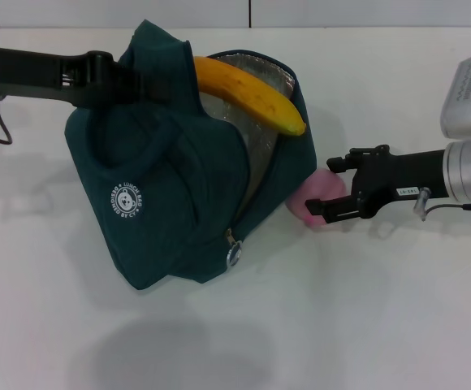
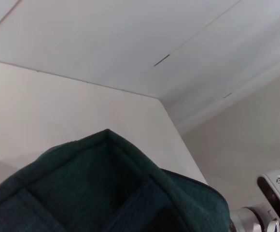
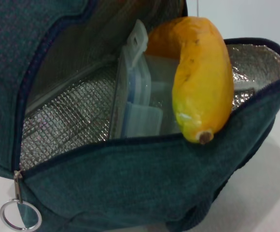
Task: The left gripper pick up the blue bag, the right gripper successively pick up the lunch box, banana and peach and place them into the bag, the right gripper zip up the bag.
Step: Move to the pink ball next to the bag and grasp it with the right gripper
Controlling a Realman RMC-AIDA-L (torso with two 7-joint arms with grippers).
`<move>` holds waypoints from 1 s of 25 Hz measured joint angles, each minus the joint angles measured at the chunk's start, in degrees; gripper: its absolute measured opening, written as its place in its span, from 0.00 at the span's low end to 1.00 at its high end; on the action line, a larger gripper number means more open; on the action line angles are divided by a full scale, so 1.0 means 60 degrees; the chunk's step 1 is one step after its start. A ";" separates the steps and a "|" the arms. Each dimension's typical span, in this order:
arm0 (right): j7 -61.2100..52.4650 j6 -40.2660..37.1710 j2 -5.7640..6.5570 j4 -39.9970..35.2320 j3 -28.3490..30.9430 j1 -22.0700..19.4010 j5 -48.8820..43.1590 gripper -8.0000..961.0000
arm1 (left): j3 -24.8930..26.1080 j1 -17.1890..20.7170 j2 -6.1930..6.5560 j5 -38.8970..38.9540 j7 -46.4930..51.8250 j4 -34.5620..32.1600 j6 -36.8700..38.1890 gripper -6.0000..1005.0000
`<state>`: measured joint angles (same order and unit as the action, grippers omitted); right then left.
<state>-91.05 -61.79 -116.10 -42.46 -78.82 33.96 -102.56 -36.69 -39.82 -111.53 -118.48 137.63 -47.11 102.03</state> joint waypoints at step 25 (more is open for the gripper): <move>-0.0073 0.0330 0.0017 0.0115 -0.0237 0.0049 -0.0001 0.38 | -0.0009 0.0056 0.0000 0.0000 0.0002 0.0000 -0.0015 0.06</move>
<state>-91.49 -59.81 -116.00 -41.77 -80.25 34.26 -102.56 -36.74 -39.49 -111.53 -118.47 137.64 -47.11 101.94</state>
